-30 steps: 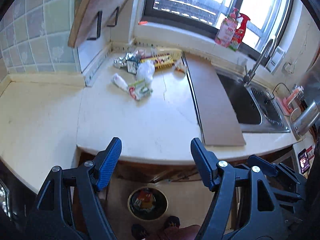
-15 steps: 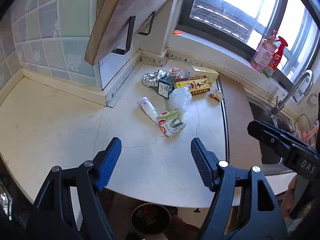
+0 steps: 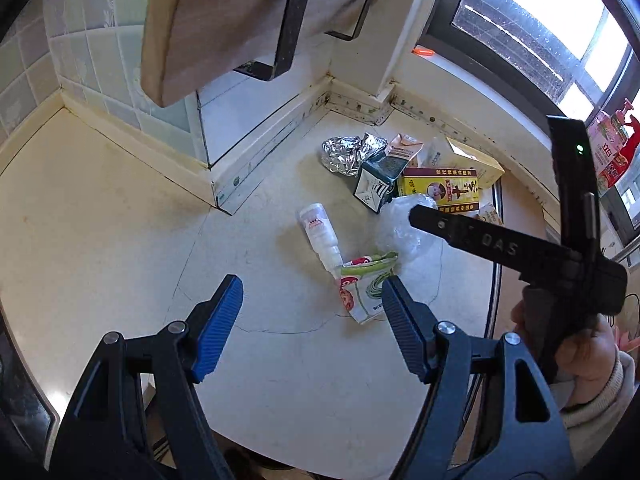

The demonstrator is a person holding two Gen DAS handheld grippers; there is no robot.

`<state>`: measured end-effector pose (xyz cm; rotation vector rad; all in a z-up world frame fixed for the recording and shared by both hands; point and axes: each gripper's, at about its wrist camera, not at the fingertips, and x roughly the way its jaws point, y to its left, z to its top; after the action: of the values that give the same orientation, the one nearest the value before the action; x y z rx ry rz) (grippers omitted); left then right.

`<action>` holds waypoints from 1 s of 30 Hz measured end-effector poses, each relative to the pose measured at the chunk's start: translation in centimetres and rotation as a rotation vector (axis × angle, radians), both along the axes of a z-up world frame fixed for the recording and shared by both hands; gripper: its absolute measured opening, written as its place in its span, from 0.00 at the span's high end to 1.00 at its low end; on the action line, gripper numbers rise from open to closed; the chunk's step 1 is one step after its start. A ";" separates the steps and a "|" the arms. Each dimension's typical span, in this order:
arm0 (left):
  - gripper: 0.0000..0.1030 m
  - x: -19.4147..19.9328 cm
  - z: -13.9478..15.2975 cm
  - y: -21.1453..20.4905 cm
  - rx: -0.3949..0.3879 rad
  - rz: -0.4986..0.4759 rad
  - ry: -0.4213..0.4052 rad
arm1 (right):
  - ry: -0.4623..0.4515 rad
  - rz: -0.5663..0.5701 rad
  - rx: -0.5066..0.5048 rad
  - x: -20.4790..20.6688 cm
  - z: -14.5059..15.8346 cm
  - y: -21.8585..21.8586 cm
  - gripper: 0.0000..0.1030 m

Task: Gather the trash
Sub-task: 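Grasp the clear plastic bag with the right tool while the left tool grasps the green-and-white packet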

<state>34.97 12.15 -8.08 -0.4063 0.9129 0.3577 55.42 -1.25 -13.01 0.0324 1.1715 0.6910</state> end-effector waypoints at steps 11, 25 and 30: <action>0.33 4.8 -4.8 -1.5 -0.033 -0.158 0.074 | 0.052 0.067 0.039 1.1 -3.8 -0.1 0.75; 0.33 8.8 -8.5 -2.6 -0.075 -0.243 0.118 | 0.121 0.096 0.092 -1.2 -3.7 -5.2 0.85; 0.33 9.4 -8.3 -3.8 -0.083 -0.277 0.113 | 0.136 0.103 0.103 -2.0 -3.7 -6.2 0.86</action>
<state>44.40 8.38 -16.42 -0.3322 1.0818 0.0898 53.45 -7.45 -16.75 0.1072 1.2738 0.8505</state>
